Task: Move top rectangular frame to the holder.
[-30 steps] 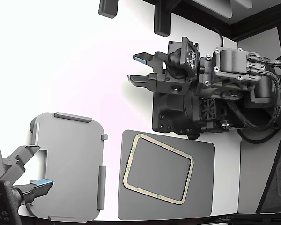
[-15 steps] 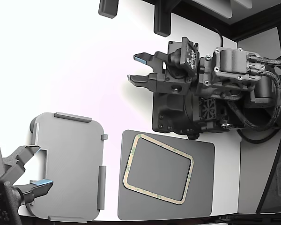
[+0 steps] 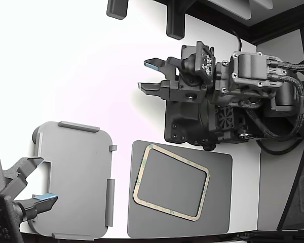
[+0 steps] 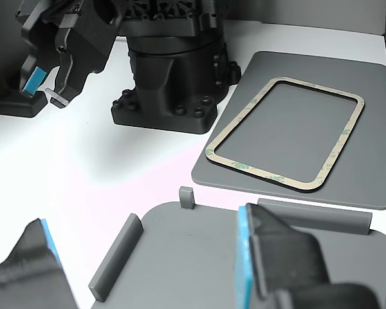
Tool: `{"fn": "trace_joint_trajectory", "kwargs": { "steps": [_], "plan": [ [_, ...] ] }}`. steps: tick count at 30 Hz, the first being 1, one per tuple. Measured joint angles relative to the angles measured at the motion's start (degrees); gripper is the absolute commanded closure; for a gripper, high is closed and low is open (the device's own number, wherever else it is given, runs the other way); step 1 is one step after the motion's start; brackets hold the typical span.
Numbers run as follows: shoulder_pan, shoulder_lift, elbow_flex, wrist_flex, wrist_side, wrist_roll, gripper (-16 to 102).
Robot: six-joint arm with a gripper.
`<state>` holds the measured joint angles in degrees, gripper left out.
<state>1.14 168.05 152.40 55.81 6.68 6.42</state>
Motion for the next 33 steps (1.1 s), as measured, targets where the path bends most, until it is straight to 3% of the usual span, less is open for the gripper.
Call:
{"fn": "trace_joint_trajectory", "kwargs": {
  "steps": [15, 18, 23, 26, 33],
  "plan": [
    [0.00, -0.09, -4.75, 0.26, 2.81, 0.44, -14],
    [0.00, -3.16, -9.58, 2.29, 0.70, -2.81, -14],
    [1.23, -8.61, -15.73, 3.34, -8.09, -13.18, -14],
    [4.83, -12.22, -18.98, 4.22, -9.84, -16.35, -14],
    [15.29, -27.16, -33.13, 13.97, -2.37, -18.46, -14]
  ]
}}
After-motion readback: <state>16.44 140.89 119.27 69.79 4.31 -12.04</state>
